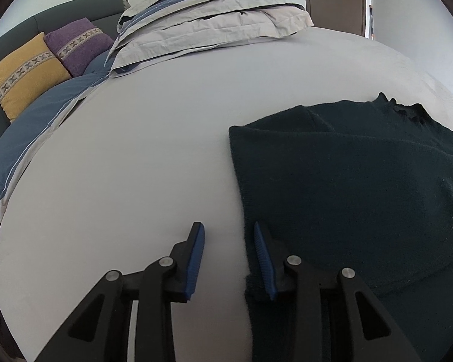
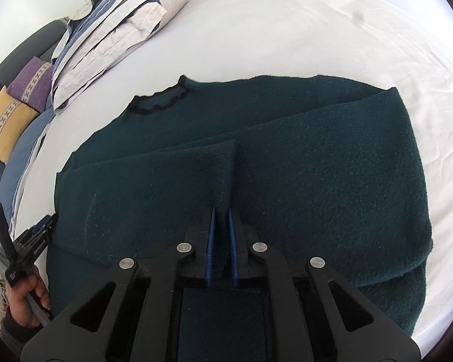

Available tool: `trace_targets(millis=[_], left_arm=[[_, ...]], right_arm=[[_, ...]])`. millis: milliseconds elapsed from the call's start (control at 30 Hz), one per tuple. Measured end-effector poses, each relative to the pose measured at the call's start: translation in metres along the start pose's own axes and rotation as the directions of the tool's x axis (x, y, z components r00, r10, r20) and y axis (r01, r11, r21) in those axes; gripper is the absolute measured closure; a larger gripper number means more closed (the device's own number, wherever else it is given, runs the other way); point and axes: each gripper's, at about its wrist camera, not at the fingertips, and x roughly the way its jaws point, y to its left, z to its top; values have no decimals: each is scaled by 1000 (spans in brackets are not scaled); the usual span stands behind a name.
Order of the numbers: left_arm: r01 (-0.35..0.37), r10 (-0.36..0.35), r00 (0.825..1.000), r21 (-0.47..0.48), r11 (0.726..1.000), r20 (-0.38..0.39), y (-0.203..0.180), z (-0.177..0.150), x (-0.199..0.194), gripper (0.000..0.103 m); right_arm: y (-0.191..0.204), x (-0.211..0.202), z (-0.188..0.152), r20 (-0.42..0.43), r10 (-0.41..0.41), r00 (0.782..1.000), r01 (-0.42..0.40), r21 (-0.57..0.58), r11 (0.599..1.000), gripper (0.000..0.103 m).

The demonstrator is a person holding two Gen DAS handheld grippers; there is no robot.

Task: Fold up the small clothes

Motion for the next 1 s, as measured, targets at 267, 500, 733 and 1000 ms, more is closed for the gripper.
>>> trace_targets(millis=[267, 500, 733, 1000], left_arm=[[-6, 6, 1000, -1, 1000, 0, -2, -1, 1, 62], [2, -2, 1000, -24, 1000, 1, 1, 0, 3, 57], [-20, 18, 1000, -94, 995, -18, 16, 3, 7, 23], [238, -255, 966, -244, 940, -39, 66, -36, -52, 24]], right_arm=[[-4, 10, 0, 31, -30, 999, 31, -24, 999, 98], [-5, 16, 3, 26, -32, 999, 32, -22, 999, 98], [-21, 10, -5, -3, 52, 999, -51, 62, 997, 97], [-33, -93, -64, 188, 98, 977, -117, 89, 989, 32]])
